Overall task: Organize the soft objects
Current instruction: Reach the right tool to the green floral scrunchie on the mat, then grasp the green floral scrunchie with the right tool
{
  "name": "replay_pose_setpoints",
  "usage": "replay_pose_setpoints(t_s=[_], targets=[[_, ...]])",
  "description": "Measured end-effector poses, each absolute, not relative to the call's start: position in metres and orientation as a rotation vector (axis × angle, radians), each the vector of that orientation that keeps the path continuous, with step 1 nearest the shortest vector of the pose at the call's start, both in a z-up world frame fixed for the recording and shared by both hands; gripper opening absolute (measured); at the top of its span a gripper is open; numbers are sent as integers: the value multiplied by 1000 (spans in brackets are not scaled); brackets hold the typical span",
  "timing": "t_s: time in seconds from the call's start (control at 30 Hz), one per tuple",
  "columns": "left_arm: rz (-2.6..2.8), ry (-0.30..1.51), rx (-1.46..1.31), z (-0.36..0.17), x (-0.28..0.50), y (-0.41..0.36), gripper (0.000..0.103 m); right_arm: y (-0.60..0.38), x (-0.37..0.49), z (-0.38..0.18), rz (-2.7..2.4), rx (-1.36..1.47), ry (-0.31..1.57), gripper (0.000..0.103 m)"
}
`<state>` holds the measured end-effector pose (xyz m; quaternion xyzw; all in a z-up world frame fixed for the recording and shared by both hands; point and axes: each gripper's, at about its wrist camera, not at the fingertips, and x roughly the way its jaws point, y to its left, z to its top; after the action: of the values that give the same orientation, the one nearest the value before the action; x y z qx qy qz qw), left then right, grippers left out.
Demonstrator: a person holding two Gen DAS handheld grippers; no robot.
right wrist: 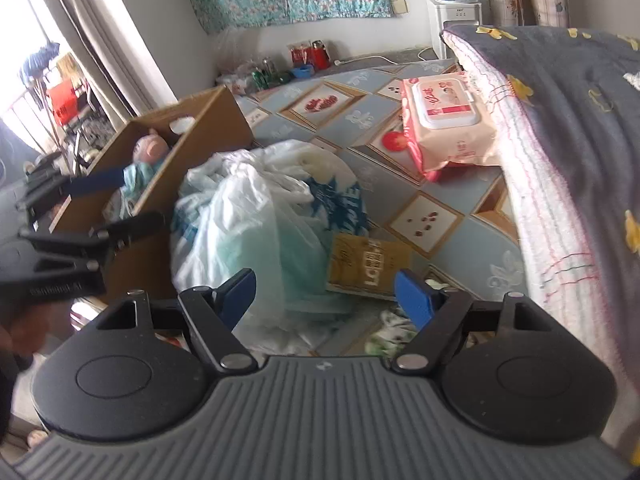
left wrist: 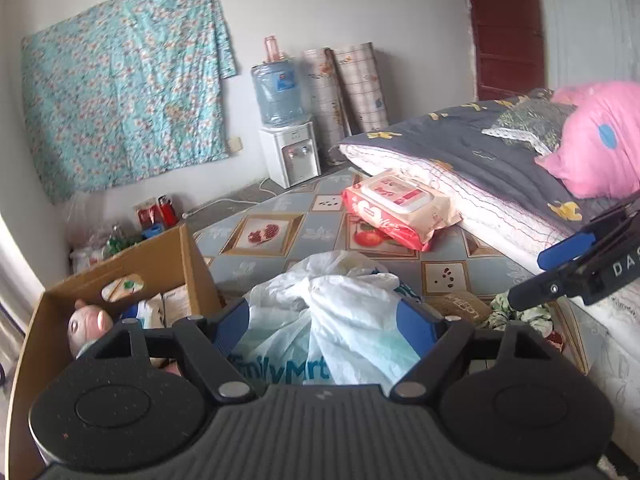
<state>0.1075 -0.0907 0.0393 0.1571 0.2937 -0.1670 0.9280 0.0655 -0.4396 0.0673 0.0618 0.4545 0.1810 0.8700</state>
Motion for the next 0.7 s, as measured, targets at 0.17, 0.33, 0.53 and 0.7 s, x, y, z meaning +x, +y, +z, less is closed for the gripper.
replay_pose_setpoints(t_s=[0.17, 0.33, 0.53, 0.7], targets=[[-423, 604, 444, 27, 125, -132, 84, -442, 64, 56, 367, -94, 963, 84], [-532, 673, 477, 10, 150, -160, 84, -448, 80, 38, 400, -125, 1003, 86], [-713, 750, 585, -5, 176, -196, 83, -451, 95, 10, 442, -180, 1046, 86], [-837, 834, 679, -27, 194, -225, 82, -454, 99, -1, 479, -224, 1041, 86]])
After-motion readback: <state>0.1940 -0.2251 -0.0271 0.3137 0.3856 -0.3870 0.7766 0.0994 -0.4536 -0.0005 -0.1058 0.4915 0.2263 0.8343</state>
